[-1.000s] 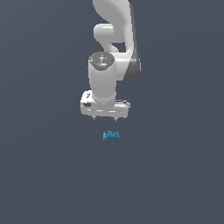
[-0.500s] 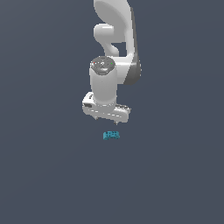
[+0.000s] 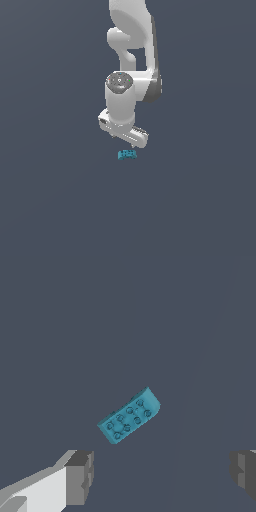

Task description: Pick up the object and move it to a goal position.

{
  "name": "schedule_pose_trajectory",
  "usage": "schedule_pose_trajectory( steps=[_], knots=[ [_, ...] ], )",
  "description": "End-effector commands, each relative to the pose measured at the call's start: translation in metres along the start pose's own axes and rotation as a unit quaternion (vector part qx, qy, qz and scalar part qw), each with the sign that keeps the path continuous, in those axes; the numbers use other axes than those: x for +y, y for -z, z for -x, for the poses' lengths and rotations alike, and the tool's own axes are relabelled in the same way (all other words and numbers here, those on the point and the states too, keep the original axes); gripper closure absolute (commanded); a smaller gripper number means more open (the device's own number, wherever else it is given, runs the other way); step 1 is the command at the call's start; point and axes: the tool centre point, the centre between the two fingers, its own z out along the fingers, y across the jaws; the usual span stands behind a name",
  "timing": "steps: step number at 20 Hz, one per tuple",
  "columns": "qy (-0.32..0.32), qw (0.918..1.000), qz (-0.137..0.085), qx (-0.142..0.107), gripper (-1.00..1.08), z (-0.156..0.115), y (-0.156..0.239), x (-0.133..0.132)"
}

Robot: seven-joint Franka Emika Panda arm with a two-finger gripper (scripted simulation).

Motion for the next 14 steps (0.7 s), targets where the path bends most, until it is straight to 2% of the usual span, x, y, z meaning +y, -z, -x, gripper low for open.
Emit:
schedule_pose_trajectory(
  steps=[1,7,14],
  knots=[
    [-0.035,0.9994,-0.001,0.0,-0.92,0.0,-0.005,-0.002],
    [-0.118,0.993,-0.003,0.0,-0.92,0.0,-0.016,-0.006],
    [-0.213,0.9769,-0.004,0.0,-0.92,0.0,-0.03,-0.01]
  ],
)
